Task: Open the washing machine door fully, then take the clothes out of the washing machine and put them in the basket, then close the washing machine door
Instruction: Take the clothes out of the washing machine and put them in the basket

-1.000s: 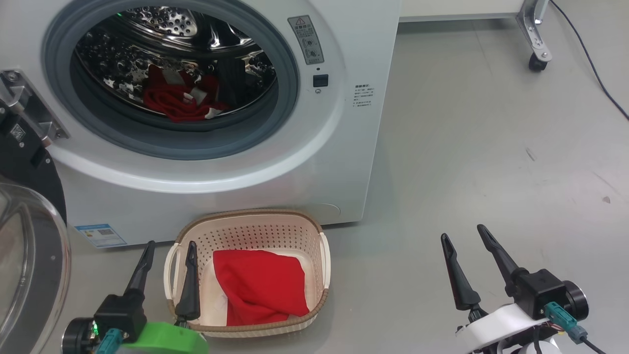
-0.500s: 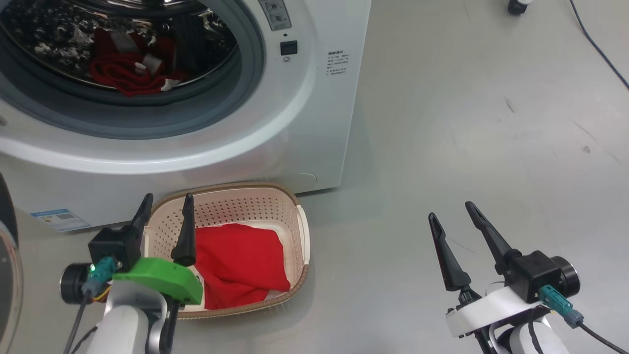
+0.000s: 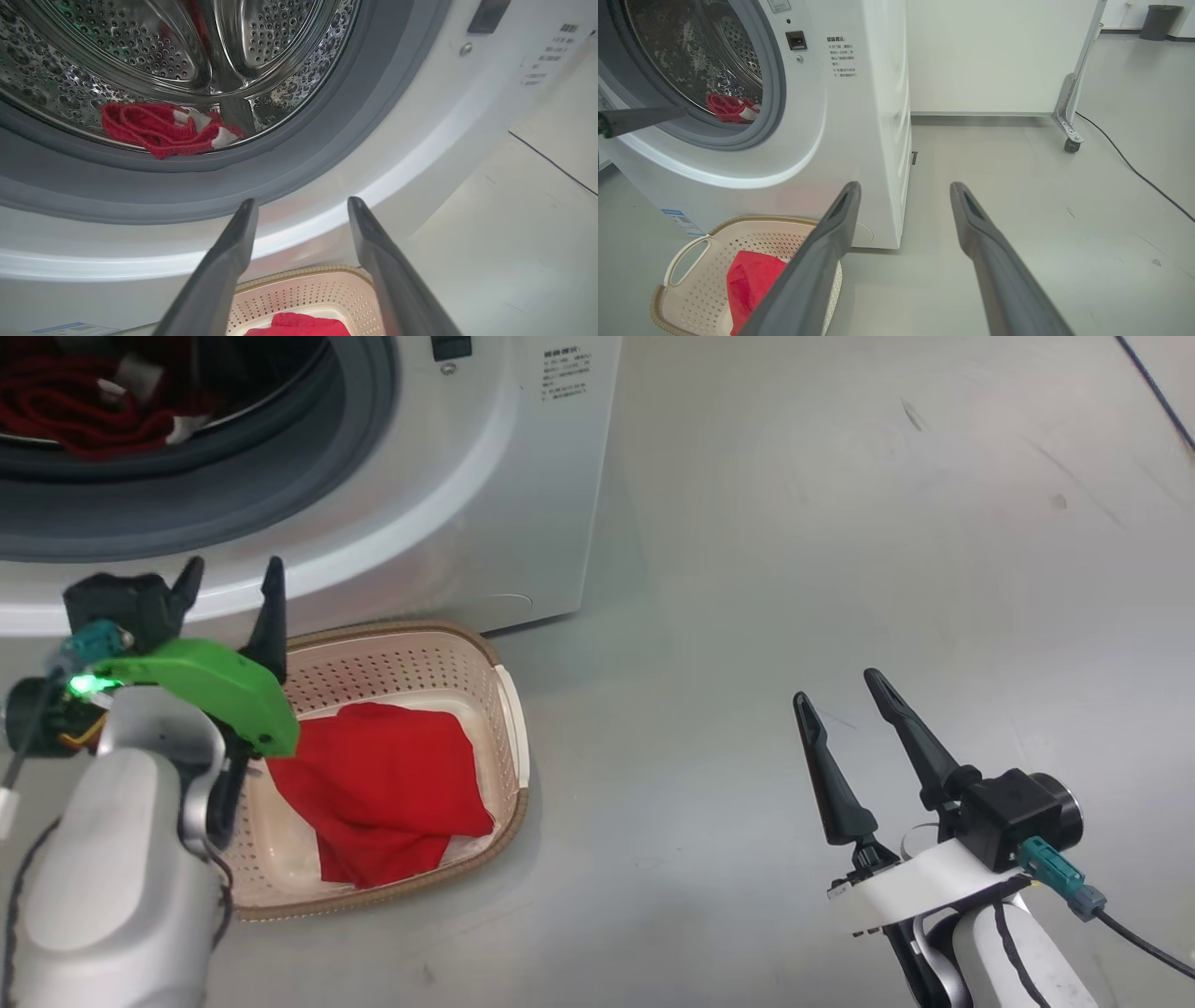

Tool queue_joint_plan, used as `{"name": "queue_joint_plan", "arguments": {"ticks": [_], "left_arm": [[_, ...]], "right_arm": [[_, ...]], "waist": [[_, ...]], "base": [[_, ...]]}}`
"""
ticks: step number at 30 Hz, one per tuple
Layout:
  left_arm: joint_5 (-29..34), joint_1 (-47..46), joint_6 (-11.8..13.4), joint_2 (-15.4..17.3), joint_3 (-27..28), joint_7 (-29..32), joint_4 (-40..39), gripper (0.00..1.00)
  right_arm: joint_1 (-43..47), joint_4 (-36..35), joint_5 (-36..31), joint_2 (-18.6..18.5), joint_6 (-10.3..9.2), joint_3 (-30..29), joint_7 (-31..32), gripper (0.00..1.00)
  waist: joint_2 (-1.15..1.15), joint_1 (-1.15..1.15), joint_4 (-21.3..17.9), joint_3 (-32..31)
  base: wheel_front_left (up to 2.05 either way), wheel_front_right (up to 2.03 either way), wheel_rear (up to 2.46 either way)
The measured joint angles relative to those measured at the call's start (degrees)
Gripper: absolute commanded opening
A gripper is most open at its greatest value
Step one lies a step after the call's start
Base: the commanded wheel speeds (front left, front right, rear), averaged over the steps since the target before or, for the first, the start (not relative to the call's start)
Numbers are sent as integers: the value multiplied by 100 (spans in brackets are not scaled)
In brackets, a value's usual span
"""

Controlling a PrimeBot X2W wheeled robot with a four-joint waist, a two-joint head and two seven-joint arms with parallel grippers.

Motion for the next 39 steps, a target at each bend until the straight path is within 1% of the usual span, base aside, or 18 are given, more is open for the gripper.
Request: {"name": "queue_joint_plan", "arguments": {"ticks": [8,19,26,30,36,39], "left_arm": [[-8,-886,-48,497,118,798,412,100],[33,-1942,-143,1009,120,1809,775,100],[33,-2789,-149,1224,172,2225,734,100],[79,-3233,-149,1418,214,2409,694,100],[189,-3602,-134,1753,347,2743,750,100],[202,-3729,-70,1849,408,2922,836,100]], "right_arm": [[-215,109,145,32,24,153,-55,100],[-439,304,316,80,66,296,-113,100],[-554,348,427,88,66,305,-121,100],[-620,359,445,92,67,350,-137,100],[-788,359,503,99,74,455,-138,100],[-829,361,548,101,75,467,-145,100]], "waist": [[0,0,-343,434],[0,0,-733,916],[0,0,-842,1182],[0,0,-869,1343],[0,0,-930,1612],[0,0,-981,1755]], "base": [[0,0,0],[0,0,0],[0,0,0],[0,0,0],[0,0,0],[0,0,0]]}}
